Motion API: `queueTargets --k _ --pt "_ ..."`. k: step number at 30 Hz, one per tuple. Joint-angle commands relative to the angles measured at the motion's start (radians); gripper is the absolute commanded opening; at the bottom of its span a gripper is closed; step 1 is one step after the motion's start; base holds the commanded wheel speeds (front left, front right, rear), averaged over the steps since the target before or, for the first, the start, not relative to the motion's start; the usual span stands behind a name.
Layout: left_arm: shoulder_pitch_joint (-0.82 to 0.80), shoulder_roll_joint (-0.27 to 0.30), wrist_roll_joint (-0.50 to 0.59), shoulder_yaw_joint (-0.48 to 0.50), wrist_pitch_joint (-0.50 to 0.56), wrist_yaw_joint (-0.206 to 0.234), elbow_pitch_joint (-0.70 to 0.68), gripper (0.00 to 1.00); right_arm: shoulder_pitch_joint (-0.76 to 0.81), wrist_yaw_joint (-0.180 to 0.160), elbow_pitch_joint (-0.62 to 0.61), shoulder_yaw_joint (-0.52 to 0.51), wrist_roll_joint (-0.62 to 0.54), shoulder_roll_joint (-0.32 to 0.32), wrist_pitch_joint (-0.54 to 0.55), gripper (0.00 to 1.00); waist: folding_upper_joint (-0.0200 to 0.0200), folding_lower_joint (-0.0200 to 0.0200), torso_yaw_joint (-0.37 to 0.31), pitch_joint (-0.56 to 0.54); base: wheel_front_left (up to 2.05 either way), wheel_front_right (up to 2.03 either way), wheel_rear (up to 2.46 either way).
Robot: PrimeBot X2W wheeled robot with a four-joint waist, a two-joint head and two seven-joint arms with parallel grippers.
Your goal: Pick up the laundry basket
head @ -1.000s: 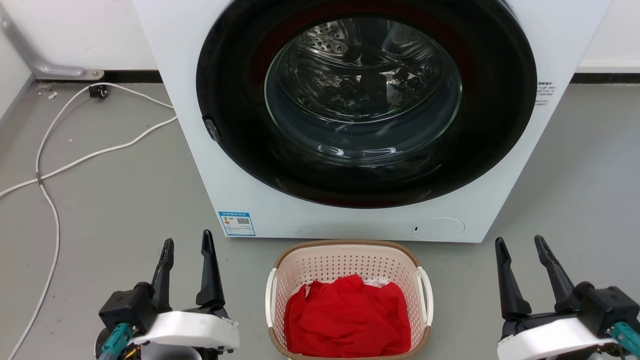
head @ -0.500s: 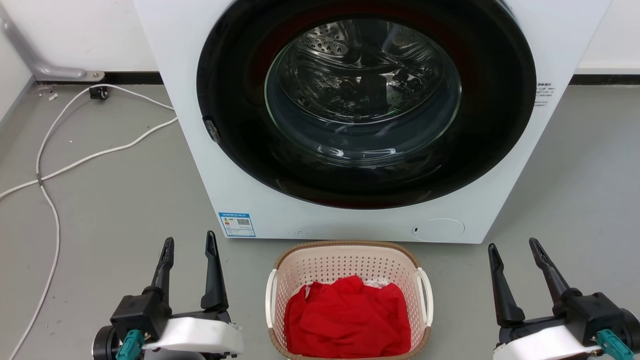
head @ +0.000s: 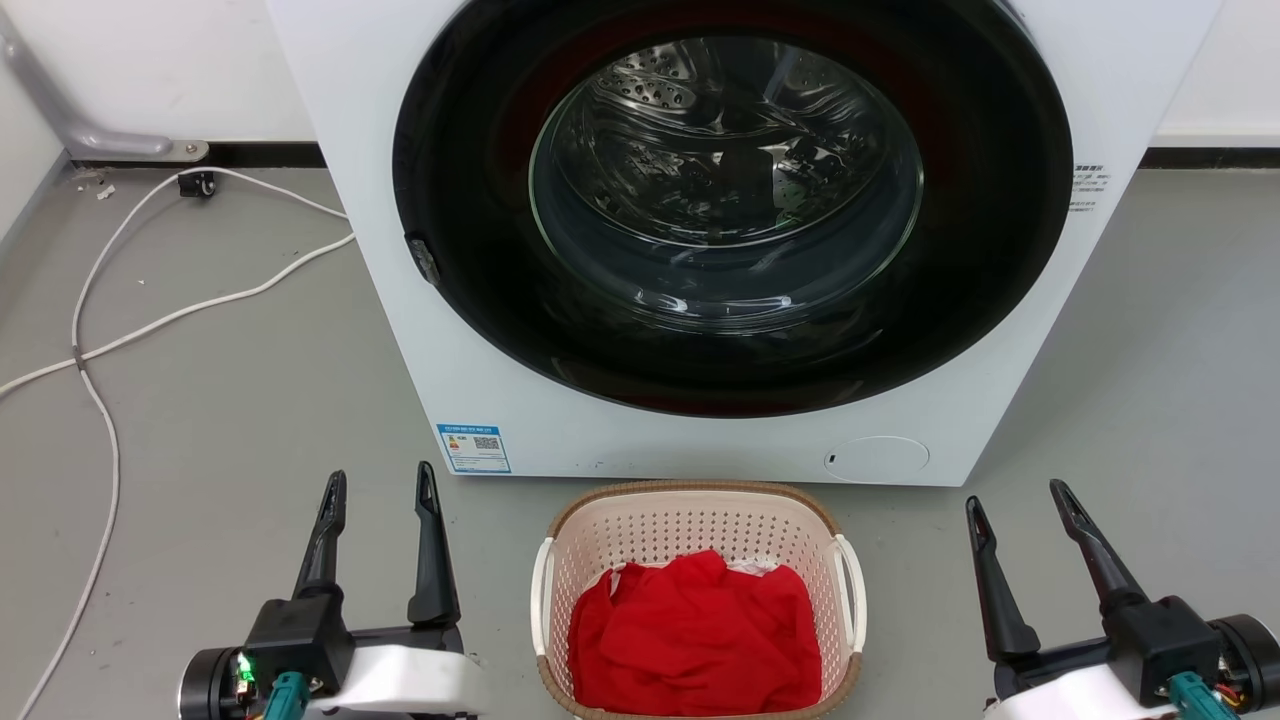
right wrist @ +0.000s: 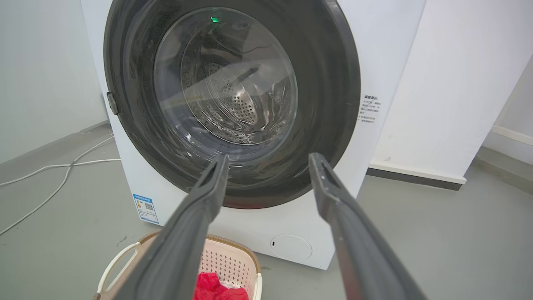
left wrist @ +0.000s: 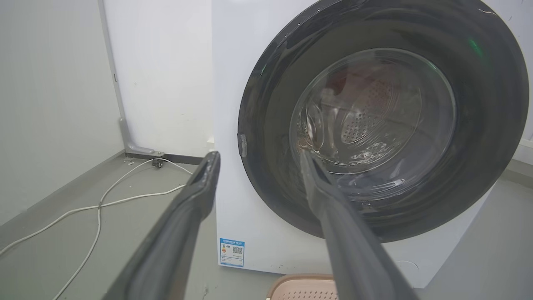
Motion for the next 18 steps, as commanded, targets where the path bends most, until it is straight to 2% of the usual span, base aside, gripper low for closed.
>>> queueTargets --k 1,18 --pt "0.012 0.002 0.021 -0.004 -0.009 0.006 -0.004 1.00 0.012 0.000 -0.007 0.002 -0.023 -0.002 -0.009 1.00 0.0000 0.0000 0.000 0.000 0.00 0.00 0.00" --pt "0.015 0.002 0.049 0.005 -0.009 0.039 0.032 1.00 0.008 0.000 0.010 -0.006 -0.008 -0.002 -0.007 1.00 0.0000 0.0000 0.000 -0.001 0.00 0.00 0.00"
